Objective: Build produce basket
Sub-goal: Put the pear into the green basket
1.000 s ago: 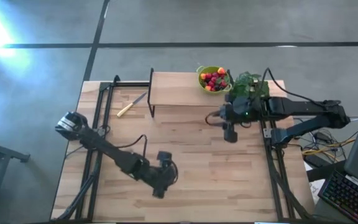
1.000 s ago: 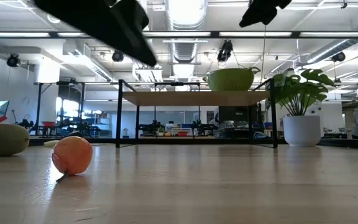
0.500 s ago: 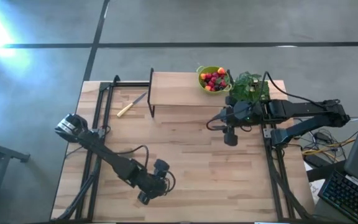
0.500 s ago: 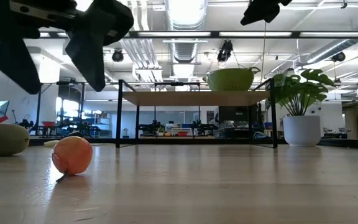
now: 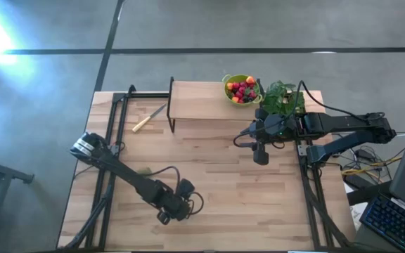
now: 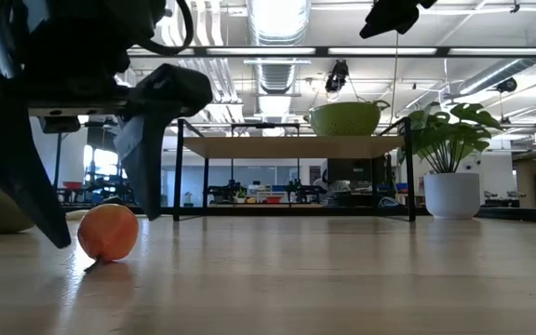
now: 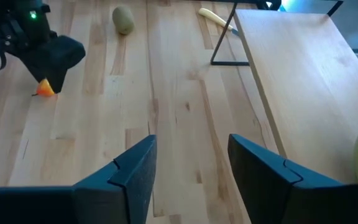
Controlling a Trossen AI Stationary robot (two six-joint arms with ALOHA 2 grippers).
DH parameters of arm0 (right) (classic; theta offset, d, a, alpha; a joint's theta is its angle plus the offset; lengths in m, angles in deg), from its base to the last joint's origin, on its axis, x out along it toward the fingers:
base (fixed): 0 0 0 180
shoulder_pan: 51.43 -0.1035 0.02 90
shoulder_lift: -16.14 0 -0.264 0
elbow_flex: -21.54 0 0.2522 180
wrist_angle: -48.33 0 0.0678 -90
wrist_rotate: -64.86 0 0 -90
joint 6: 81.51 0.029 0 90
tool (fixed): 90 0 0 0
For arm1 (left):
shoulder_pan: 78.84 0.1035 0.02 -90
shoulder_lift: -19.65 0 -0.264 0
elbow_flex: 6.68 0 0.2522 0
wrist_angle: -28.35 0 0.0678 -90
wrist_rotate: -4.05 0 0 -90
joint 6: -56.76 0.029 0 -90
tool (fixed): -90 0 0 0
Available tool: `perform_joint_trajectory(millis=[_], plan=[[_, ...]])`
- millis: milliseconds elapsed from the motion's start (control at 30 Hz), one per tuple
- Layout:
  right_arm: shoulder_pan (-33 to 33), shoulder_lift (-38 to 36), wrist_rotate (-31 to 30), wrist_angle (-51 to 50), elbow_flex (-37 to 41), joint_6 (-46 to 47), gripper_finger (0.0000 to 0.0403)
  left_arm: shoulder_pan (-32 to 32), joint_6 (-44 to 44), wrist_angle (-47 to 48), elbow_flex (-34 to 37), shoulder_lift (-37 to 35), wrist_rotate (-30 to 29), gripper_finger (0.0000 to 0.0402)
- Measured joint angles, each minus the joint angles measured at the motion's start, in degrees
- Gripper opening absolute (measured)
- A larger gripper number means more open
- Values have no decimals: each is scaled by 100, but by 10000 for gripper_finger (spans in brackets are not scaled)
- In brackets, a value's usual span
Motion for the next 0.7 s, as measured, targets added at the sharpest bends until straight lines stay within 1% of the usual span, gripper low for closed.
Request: perform_joint_trajectory(millis=[133, 367, 467, 700], plan=[[0, 0, 0, -2, 0, -2, 181, 8, 113, -86, 2, 62, 194, 250], [0, 2, 2, -1, 0, -13, 169, 8, 381, -347, 2, 193, 251, 244], [0, 2, 0, -2, 0, -2, 172, 16, 485, -352, 2, 235, 317, 229], [0, 2, 2, 0, 4, 0, 187, 30, 482, -346, 2, 252, 375, 178]])
